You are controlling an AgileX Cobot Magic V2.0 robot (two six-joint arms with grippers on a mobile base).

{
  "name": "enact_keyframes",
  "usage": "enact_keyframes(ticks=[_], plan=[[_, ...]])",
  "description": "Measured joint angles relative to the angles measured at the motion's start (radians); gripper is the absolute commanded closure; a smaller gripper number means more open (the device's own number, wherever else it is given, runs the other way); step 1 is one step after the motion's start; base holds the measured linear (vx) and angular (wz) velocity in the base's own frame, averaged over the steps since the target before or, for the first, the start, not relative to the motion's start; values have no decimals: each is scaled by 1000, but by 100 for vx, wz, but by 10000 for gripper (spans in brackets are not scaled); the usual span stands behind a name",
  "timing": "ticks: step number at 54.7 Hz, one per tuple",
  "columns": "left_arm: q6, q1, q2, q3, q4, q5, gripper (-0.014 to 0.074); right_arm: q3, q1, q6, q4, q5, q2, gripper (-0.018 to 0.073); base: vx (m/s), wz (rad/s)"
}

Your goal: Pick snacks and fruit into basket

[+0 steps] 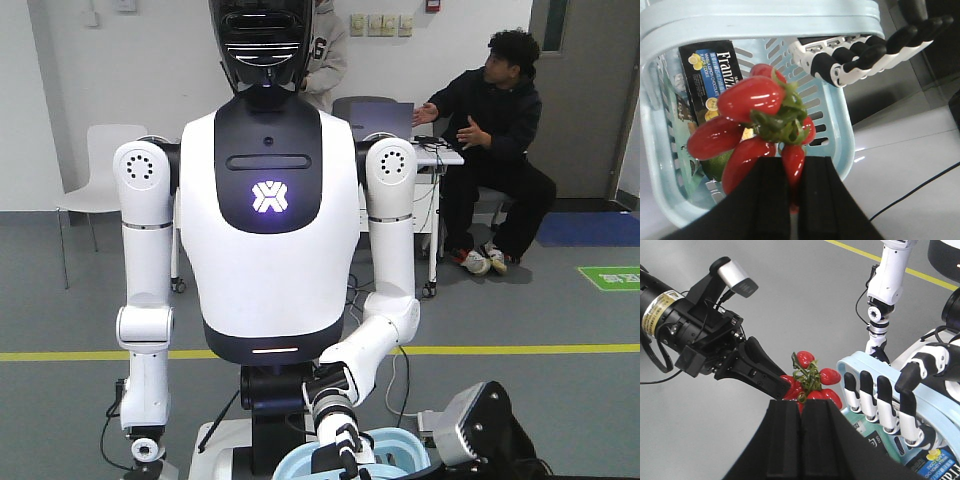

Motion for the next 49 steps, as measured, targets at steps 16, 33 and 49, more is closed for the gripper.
enact_keyframes(ticks=[16,33,49], plan=[[0,0,1,0,-12,-40,594,0,0,0,0,-1,0,572,0,0],[51,-37,1,0,-85,-49,594,0,0,0,0,-3,0,572,0,0],[101,-49,1,0,-123,-49,590,0,0,0,0,-4,0,572,0,0]])
